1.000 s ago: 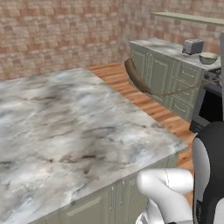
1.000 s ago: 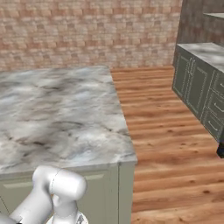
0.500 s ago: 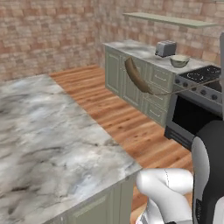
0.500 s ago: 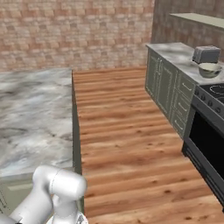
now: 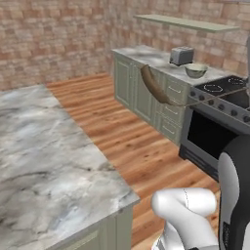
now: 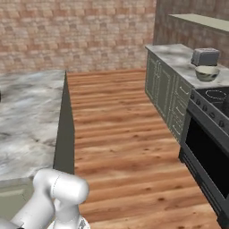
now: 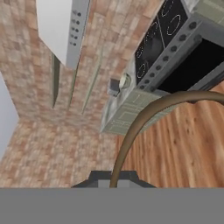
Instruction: Open the cabinet and move the ladle to the pot. Then close the cabinet.
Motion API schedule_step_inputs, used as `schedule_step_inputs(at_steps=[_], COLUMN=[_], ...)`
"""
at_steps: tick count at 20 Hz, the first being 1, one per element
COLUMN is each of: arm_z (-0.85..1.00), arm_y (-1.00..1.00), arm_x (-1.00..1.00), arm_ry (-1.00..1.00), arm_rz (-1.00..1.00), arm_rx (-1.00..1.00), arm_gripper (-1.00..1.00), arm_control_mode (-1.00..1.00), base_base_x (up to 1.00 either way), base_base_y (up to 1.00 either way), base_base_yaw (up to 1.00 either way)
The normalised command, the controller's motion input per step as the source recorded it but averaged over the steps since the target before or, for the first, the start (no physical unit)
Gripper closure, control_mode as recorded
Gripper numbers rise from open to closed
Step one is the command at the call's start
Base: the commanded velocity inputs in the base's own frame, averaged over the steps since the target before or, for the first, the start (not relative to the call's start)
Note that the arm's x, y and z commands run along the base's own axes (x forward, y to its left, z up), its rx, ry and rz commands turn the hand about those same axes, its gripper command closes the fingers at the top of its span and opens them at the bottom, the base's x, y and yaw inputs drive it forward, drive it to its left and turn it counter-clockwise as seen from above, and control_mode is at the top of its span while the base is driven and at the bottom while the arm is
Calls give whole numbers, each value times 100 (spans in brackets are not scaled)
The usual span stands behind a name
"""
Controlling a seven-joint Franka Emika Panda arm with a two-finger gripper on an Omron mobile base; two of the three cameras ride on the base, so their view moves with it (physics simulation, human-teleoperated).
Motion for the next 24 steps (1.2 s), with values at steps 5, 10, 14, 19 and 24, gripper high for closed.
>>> schedule_step_inputs(at_steps=[5, 10, 14, 19, 24], arm_z=[0, 0, 0, 0, 0], arm_y=[0, 0, 0, 0, 0], arm_x=[0, 0, 0, 0, 0], arm_ry=[0, 0, 0, 0, 0], arm_rz=[0, 0, 0, 0, 0], arm_rx=[0, 0, 0, 0, 0], arm_gripper=[100, 100, 100, 100, 100], arm_control_mode=[100, 100, 100, 100, 100], base_base_x=[45, 16, 14, 86, 100], base_base_y=[-100, -100, -100, -33, -16], base_base_yaw=[-49, -64, -46, -51, -43])
